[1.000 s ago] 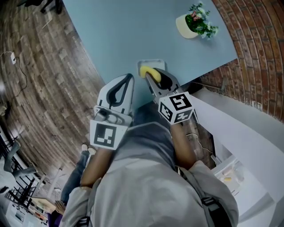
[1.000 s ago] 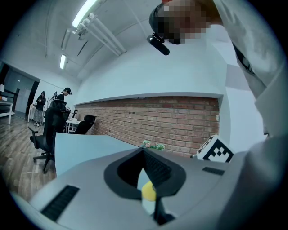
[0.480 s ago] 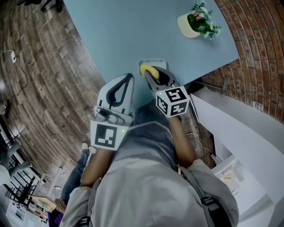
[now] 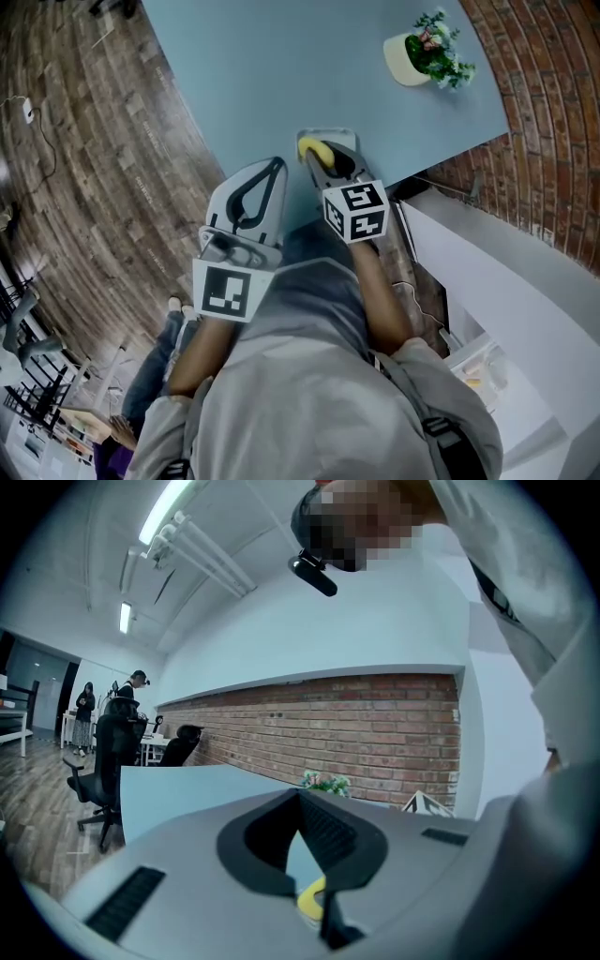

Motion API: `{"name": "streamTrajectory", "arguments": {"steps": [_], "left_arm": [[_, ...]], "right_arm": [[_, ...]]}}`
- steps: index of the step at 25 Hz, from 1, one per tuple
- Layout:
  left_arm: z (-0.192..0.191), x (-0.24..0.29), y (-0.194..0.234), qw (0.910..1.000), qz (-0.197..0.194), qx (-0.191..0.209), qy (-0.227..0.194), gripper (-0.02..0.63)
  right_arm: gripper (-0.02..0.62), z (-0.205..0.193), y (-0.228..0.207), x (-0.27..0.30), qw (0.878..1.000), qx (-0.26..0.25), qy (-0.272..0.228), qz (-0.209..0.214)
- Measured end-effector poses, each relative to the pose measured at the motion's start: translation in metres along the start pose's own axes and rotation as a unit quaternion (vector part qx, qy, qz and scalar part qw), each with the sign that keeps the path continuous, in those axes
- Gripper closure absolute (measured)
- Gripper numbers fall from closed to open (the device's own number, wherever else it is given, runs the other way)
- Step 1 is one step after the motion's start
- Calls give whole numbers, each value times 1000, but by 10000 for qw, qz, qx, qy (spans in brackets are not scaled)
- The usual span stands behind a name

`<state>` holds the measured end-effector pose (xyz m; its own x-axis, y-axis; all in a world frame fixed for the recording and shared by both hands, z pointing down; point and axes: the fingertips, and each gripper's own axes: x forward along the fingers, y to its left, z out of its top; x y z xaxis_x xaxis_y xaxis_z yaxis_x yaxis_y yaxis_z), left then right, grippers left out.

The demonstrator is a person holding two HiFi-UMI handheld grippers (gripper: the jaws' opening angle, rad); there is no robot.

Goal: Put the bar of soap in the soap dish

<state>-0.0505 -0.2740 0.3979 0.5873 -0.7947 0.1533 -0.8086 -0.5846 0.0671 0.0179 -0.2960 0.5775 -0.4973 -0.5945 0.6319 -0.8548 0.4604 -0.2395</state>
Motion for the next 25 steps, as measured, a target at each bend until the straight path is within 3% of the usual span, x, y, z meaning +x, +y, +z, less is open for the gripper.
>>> {"name": "streamTrajectory", "arguments": {"steps": [18, 25], "left_arm": [[-2, -5, 3, 9999, 72, -80, 7, 603], [0, -9, 0, 9999, 17, -117, -65, 603]], "right_arm": [[479, -9, -2, 11, 9992, 15, 397, -83], [477, -9, 0, 10, 9985, -213, 478, -137]]}}
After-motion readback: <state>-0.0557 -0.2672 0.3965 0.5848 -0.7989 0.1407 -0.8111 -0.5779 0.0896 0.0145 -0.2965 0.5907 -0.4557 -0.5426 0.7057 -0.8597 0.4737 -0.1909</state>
